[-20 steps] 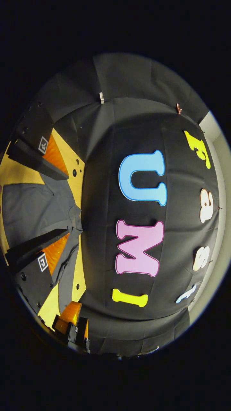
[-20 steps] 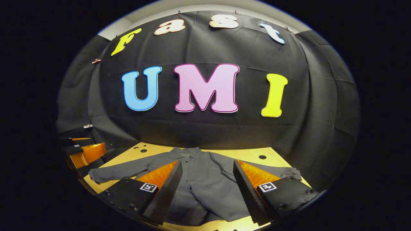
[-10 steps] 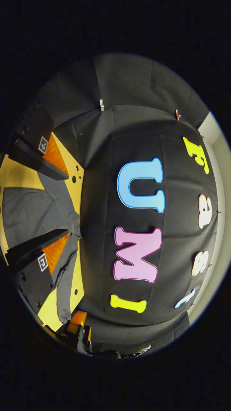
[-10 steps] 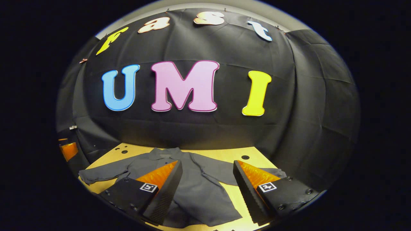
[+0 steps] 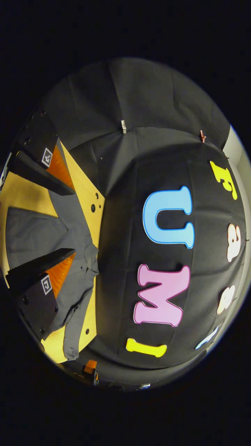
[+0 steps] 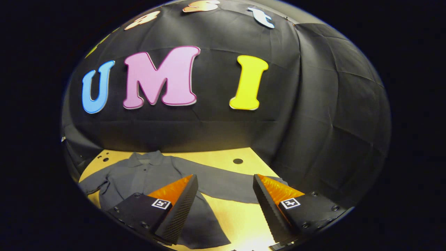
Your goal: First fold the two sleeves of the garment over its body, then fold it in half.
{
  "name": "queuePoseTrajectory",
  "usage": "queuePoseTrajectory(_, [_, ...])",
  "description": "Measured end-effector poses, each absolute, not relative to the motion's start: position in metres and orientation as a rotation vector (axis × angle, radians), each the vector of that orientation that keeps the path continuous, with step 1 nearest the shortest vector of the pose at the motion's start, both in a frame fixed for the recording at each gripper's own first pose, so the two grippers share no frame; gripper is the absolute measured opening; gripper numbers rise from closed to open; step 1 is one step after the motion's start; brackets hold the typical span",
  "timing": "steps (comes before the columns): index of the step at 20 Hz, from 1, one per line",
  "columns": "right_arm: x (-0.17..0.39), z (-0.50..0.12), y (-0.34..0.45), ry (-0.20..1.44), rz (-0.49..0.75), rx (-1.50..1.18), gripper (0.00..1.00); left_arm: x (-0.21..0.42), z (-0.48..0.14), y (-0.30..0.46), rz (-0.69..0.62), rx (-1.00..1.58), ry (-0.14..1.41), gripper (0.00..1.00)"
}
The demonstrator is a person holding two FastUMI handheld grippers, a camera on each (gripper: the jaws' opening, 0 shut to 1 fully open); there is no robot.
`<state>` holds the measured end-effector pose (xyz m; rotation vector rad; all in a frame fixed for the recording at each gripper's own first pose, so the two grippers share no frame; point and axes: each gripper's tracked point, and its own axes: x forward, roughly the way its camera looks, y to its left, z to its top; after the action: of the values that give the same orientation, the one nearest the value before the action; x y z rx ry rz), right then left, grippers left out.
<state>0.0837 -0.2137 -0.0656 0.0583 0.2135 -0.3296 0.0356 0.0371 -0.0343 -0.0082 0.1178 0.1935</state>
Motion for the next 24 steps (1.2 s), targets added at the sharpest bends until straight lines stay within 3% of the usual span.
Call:
queuePoseTrajectory(13, [0.128, -0.177, -0.355, 0.405, -0.538, 0.182, 0.98, 0.068, -0.079, 0.003, 0.205, 0.034, 0.267, 0.95])
queuePoseTrajectory(24, [0.134, -0.264, -0.438, 0.577, -0.686, 0.286, 0.98, 0.085, -0.110, -0.003, 0.232, 0.069, 0.376, 0.96])
